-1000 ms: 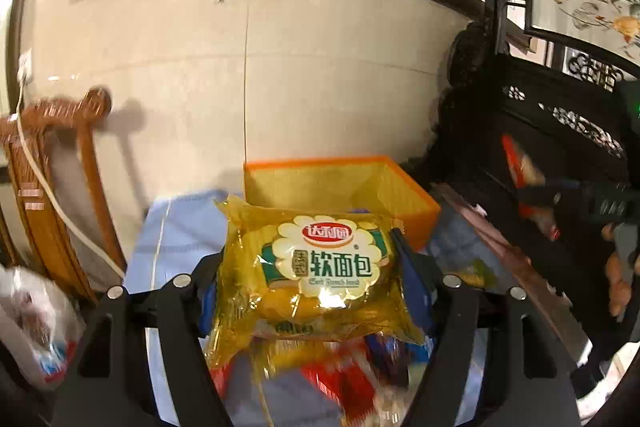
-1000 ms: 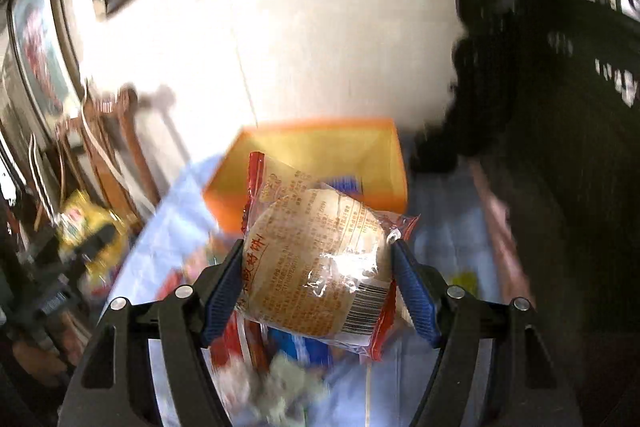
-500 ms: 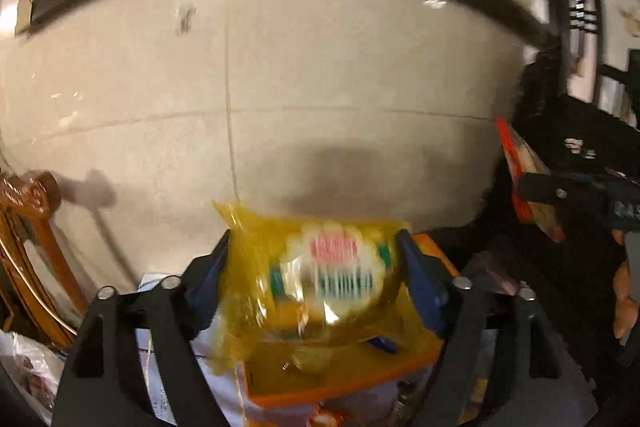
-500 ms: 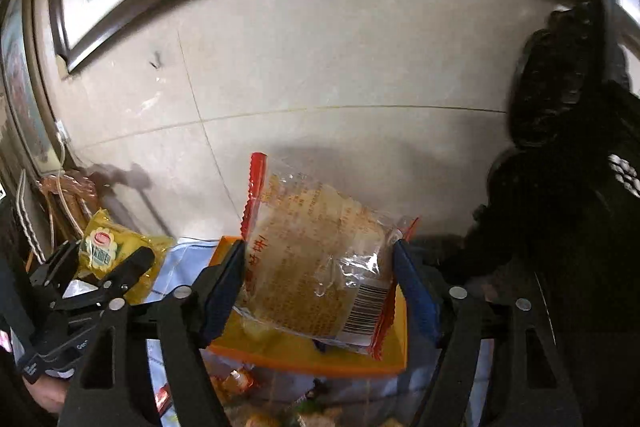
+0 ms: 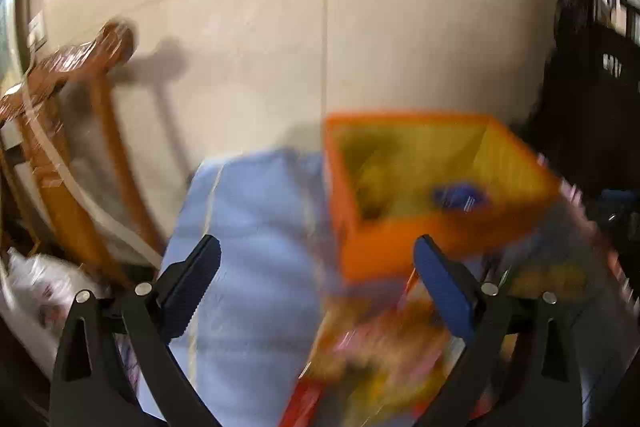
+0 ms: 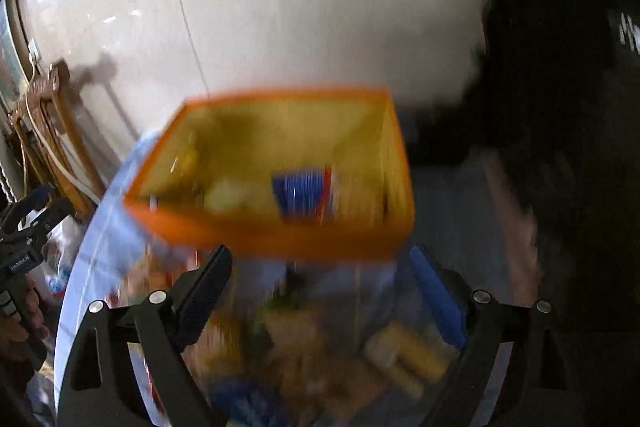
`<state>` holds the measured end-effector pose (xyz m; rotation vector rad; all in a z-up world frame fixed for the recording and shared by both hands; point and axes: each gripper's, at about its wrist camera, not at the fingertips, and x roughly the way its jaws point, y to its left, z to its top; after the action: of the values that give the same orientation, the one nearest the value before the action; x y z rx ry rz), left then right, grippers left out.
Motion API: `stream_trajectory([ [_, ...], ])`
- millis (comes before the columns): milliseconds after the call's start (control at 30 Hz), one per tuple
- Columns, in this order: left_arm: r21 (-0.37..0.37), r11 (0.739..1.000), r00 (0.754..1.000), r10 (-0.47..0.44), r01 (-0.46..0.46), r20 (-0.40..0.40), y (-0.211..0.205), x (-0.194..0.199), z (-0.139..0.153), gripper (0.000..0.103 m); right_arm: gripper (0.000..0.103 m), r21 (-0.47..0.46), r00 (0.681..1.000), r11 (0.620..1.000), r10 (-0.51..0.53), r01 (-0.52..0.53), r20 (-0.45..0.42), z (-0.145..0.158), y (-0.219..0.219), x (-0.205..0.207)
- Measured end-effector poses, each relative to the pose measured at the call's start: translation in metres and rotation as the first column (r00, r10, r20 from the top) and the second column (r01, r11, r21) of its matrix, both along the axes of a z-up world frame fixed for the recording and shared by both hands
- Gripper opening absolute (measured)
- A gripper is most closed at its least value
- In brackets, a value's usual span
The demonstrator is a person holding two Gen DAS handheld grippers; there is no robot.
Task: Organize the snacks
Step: 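Lift both packs over the orange box and release them inside, then grasp the red sausage stick with the left tool while the right tool grasps the pale green bag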
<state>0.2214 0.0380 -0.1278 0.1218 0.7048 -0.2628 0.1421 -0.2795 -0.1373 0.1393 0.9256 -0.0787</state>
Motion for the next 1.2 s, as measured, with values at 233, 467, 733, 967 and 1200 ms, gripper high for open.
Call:
stream_trajectory([
  [233, 0.134, 0.99, 0.985, 0.06, -0.039, -0.162, 0.055, -0.067, -0.097, 0.095, 0.091, 0.012, 0.987, 1.0, 0.027, -0.025, -0.159, -0.064, 0.032, -0.08],
  [467, 0.189, 0.981, 0.984, 0.071, -0.039, -0.166, 0.053, -0.081, -0.123, 0.095, 0.091, -0.018, 0.969, 0.994, 0.097, -0.104, -0.228, -0.092, 0.065, -0.11],
  [733, 0.201, 0.979, 0.985, 0.06, -0.027, -0.159, 0.039, -0.074, -0.129, 0.095, 0.091, -0.006, 0.962, 0.996, 0.085, -0.09, -0.261, -0.114, 0.098, -0.119],
  [967, 0.229, 0.973, 0.982, 0.025, 0.02, -0.19, 0.028, -0.073, -0.153, 0.089, 0.078, -0.053, 0.946, 0.995, 0.068, -0.089, -0.316, -0.147, 0.121, -0.116],
  [1200, 0.139, 0.976, 0.968, -0.134, 0.165, -0.212, 0.017, -0.099, -0.155, 0.024, 0.042, 0.018, 0.957, 1.0, 0.023, -0.018, -0.29, -0.139, 0.099, -0.128],
])
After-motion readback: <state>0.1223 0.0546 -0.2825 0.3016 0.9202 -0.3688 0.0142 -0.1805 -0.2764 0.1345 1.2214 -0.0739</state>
